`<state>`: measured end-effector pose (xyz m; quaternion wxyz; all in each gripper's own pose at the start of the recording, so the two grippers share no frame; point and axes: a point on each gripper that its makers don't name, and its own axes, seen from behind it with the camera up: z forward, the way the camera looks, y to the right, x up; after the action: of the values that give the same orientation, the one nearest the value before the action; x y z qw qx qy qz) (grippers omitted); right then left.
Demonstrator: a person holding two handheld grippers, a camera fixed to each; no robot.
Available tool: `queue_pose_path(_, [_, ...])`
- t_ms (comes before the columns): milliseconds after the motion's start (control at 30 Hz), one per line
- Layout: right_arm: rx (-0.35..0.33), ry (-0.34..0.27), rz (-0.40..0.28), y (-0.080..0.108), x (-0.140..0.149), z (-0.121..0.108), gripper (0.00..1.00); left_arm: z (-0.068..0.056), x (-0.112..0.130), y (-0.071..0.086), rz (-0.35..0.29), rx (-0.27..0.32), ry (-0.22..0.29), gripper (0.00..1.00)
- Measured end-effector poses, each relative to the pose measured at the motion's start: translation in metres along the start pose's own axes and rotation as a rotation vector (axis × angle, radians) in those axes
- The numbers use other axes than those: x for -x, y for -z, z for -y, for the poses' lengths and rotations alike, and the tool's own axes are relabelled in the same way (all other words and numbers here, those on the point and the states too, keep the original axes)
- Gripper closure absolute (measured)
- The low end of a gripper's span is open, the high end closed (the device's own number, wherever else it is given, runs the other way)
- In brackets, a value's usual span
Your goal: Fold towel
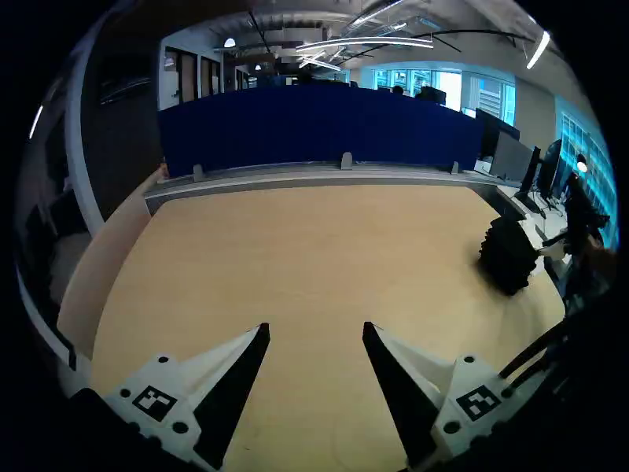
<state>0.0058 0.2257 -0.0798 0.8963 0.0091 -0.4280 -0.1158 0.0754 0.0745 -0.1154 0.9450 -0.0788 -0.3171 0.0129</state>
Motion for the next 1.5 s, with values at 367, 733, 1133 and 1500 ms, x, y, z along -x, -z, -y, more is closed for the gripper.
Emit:
queue_pose_path(367, [-0.042, 0.018, -0.04, -0.003, -0.026, 0.025, 0.25, 0.003, 0.0, 0.001, -0.002, -0.005, 0.004, 0.12])
queue_pose_path(733, [-0.096, 0.004, -0.052, -0.023, -0.04, 0.061, 0.25, 0.008, 0.002, 0.004, -0.002, -0.02, 0.015, 0.13])
queue_pose_path(1133, [-0.102, -0.048, 0.002, -0.049, -0.01, 0.063, 0.25, 0.015, 0.004, 0.007, 0.003, -0.035, 0.011, 0.12])
queue_pose_path(1500, [-0.114, -0.063, 0.007, -0.055, -0.005, 0.062, 0.25, 0.014, 0.002, 0.009, 0.002, -0.04, 0.008, 0.13])
